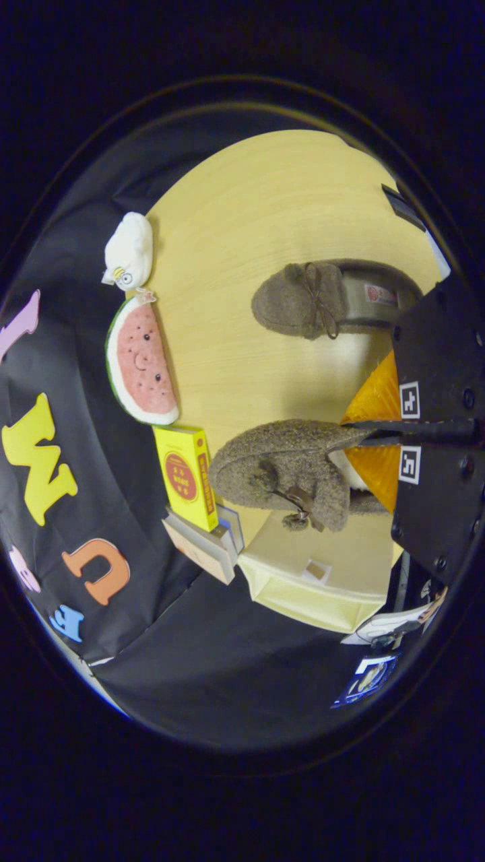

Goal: Open the storage box then place both shoes into the box .Put the left shoe in first, then the right shoe, with the right side of both shoes facing outward in a uniform manner.

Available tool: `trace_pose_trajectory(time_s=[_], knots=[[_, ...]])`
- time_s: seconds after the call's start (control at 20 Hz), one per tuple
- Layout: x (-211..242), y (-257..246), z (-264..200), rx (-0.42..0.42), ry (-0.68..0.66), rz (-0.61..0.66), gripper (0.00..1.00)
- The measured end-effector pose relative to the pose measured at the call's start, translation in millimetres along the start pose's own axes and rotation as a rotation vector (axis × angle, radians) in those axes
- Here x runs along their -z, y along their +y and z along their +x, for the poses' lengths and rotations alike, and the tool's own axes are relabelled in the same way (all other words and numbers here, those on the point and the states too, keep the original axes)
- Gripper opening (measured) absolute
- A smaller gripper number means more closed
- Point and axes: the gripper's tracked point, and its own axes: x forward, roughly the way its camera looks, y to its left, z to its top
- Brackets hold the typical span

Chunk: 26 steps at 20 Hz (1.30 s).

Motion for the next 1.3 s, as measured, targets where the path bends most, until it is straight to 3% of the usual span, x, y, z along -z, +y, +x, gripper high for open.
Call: trace_pose_trajectory(time_s=[0.3,0.6,0.85,1.05,1.3], knots=[[-24,63,-53,-0.062,-0.143,-0.041,0.0],[-34,142,-64,-0.159,-0.209,-0.055,0.0],[-19,223,-29,-0.227,-0.166,-0.072,0.0],[6,267,23,-0.231,-0.082,-0.046,0.0],[37,270,95,-0.123,-0.006,0.032,0.0]])
